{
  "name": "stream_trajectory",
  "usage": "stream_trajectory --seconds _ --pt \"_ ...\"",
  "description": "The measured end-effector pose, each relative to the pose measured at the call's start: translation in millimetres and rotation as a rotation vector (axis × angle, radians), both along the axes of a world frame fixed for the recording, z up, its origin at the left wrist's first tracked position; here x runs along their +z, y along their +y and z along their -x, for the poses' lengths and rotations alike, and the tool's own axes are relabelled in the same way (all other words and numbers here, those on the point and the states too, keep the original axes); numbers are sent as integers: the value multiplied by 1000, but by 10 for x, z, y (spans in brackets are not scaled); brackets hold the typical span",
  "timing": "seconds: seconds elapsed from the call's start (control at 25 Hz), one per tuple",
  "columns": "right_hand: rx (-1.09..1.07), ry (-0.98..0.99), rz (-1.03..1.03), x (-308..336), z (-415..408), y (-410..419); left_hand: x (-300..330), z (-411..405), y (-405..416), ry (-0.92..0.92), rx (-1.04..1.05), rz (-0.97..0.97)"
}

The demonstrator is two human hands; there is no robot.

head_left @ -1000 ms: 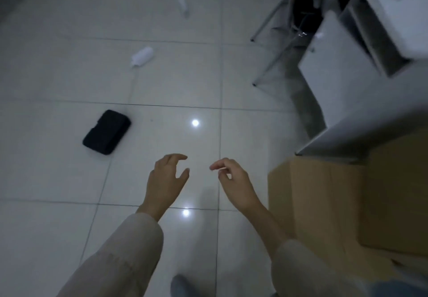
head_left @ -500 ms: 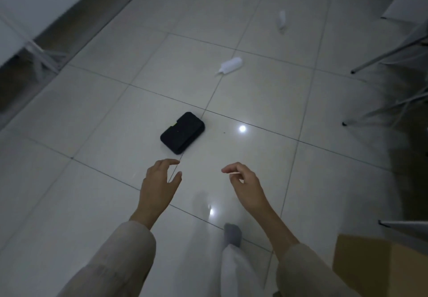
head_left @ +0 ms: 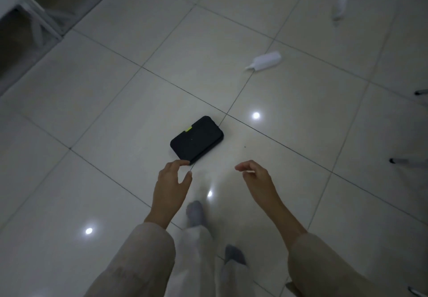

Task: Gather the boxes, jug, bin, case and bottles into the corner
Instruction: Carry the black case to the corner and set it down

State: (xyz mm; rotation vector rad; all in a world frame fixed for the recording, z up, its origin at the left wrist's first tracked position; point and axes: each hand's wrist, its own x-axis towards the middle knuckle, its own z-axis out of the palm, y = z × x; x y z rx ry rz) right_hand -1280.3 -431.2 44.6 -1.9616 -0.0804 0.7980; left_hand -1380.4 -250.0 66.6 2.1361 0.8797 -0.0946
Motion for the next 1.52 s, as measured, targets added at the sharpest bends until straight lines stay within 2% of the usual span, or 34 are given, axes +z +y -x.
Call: stream_trajectory --seconds 0.24,0.52,0.68,0.84,0.92,1.04,1.16,1.32,1.52 --pt "-5 28 93 -747 -895 812 -742 -657 778 57 27 51" --pt "70 93 232 -2197 -1679 1454 -2219 -1213 1270 224 152 129" --pt "122 102 253 -3160 -1963 1657 -3170 -1334 1339 315 406 248" --pt "165 164 275 -3860 -2070 1762 -3823 -1347 1382 245 719 468" --pt "97 185 259 -4034 -2081 1797 -3990 -1358 1430 230 827 528" --pt "3 256 265 -4100 -2137 1847 -4057 -1441 1480 129 981 639" --pt "-57 352 236 -3968 -2144 1818 -3895 -1595 1553 91 980 619" --pt "-238 325 126 -3427 -2211 1681 -3389 -1867 1696 -8 803 521" --pt "-435 309 51 -2310 -2254 1376 -2322 -2286 1646 -17 523 447"
